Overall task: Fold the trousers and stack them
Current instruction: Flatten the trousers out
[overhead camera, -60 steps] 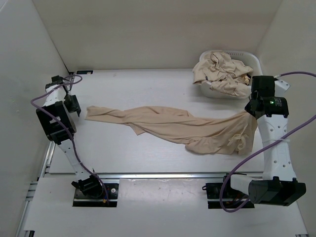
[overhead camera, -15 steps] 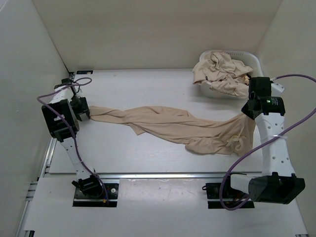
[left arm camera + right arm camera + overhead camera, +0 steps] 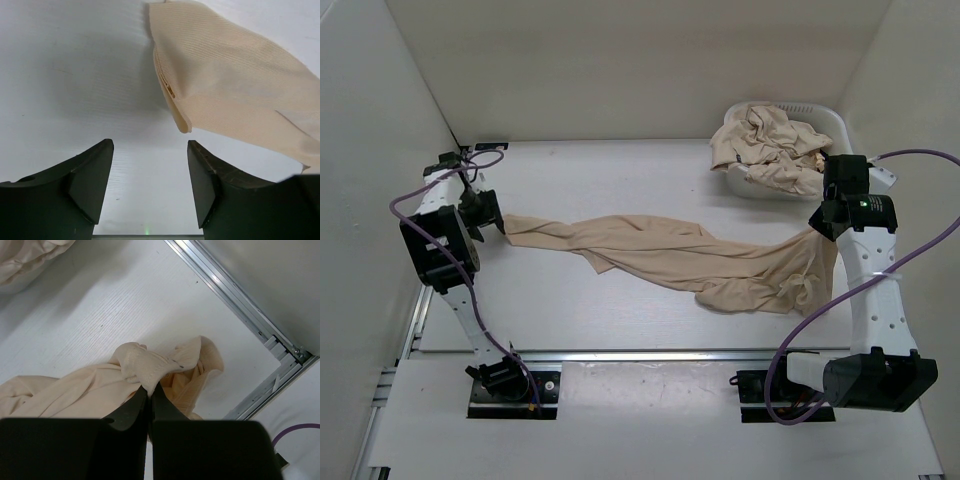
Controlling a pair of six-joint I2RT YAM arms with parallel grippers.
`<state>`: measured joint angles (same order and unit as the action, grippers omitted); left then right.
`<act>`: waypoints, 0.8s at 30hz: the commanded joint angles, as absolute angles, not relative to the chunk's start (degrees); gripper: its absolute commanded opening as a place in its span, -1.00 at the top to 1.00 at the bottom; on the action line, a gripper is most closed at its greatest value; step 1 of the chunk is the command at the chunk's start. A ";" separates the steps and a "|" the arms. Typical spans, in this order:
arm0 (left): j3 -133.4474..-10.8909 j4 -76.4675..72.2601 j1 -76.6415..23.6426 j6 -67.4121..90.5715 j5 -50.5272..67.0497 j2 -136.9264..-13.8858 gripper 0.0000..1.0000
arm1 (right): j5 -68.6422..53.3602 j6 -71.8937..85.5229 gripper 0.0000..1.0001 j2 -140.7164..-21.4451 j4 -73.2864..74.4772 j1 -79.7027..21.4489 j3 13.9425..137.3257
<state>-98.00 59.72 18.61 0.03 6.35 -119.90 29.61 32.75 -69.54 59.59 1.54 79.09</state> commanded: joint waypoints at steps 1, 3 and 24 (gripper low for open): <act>-100.37 60.29 18.37 0.00 4.75 -119.79 -0.45 | 30.06 32.78 1.00 -69.52 57.83 1.85 81.21; -101.76 60.29 18.37 0.00 4.04 -121.46 -0.45 | 30.06 32.78 1.00 -69.52 57.83 1.85 81.21; -100.72 59.68 18.90 0.00 9.59 -106.00 -0.37 | 30.59 32.78 1.00 -69.52 57.83 1.85 80.16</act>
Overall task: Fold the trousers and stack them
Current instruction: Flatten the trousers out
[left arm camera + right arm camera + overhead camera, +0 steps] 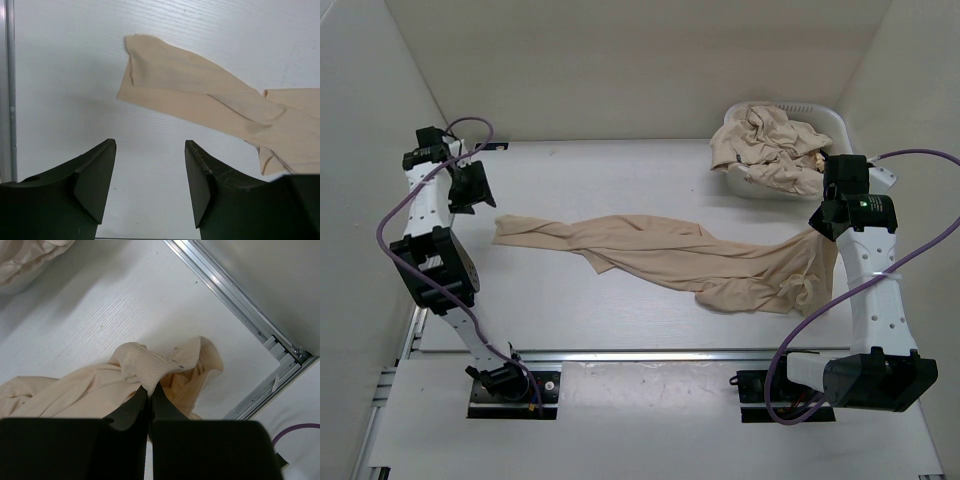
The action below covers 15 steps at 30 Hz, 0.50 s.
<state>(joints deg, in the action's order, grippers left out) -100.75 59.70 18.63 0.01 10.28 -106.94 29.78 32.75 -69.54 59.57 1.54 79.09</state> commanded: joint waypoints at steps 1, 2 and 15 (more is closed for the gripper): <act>-100.20 59.68 18.90 0.00 7.32 -108.08 -0.37 | 30.59 32.78 1.00 -69.52 57.83 1.85 79.55; -100.20 59.68 18.90 0.00 6.69 -108.80 -0.37 | 30.59 32.78 1.00 -69.52 57.83 1.85 79.54; -100.90 55.90 18.90 0.00 1.06 -124.53 -0.29 | 30.59 32.78 1.00 -67.94 57.30 2.37 77.96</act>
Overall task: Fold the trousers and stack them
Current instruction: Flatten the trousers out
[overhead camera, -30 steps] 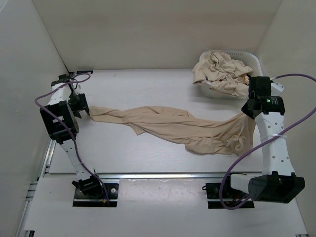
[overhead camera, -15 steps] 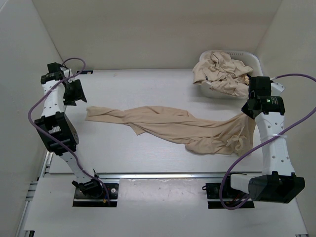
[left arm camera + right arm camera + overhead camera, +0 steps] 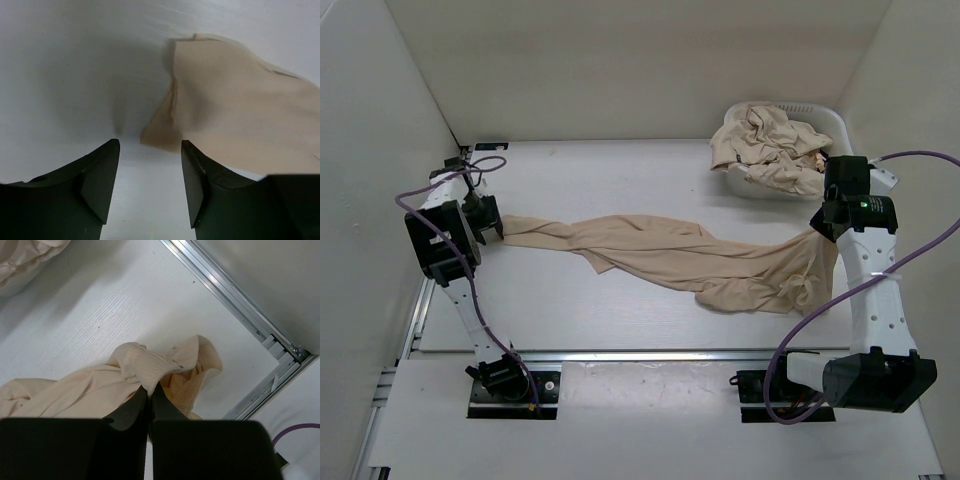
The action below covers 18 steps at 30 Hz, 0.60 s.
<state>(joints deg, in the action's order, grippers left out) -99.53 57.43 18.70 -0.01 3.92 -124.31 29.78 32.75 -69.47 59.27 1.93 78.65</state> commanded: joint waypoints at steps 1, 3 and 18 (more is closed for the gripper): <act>-100.90 55.90 18.90 0.00 1.05 -125.32 -0.26 | 30.59 32.78 1.00 -67.94 57.30 2.37 77.96; -100.03 55.90 18.90 0.00 1.58 -126.64 -0.26 | 30.59 32.78 1.00 -67.94 57.30 2.37 77.43; -97.47 54.31 18.90 0.00 9.84 -128.86 0.72 | 30.59 32.26 1.00 -67.94 57.30 2.90 79.36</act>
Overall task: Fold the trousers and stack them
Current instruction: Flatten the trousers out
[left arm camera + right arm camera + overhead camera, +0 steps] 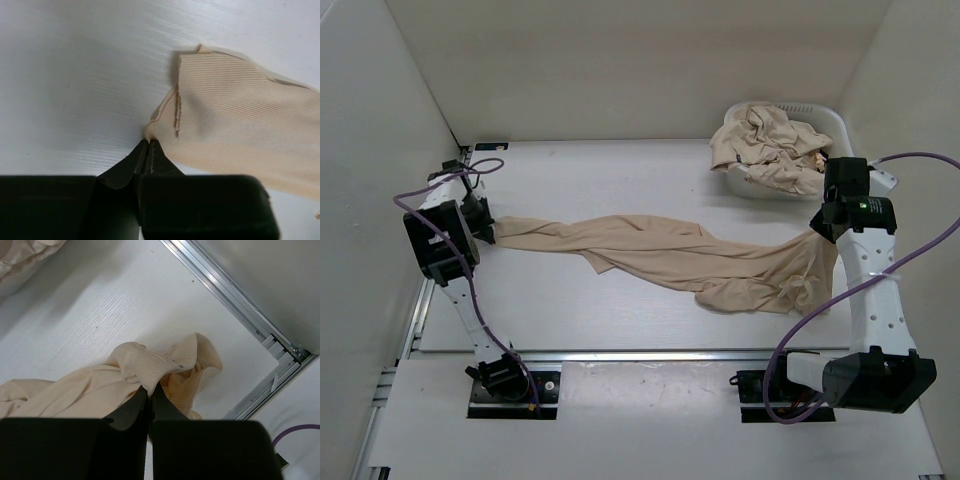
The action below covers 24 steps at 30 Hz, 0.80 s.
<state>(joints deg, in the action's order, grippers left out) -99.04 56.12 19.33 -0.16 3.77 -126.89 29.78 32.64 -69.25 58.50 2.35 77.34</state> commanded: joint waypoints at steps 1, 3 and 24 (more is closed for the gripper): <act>-97.47 54.32 18.90 0.00 9.84 -126.15 0.72 | 30.59 31.56 1.00 -67.94 57.83 2.90 79.97; -97.47 54.84 19.59 0.00 7.22 -122.36 0.72 | 30.59 30.77 1.00 -68.55 59.58 2.90 83.57; -103.54 64.78 38.06 0.00 -9.67 -86.04 0.72 | 41.30 27.52 1.00 -61.88 69.96 4.04 105.64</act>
<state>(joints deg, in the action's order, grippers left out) -102.50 64.07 37.01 -0.01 -7.68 -85.32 34.72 29.28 -64.27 68.93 3.68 102.32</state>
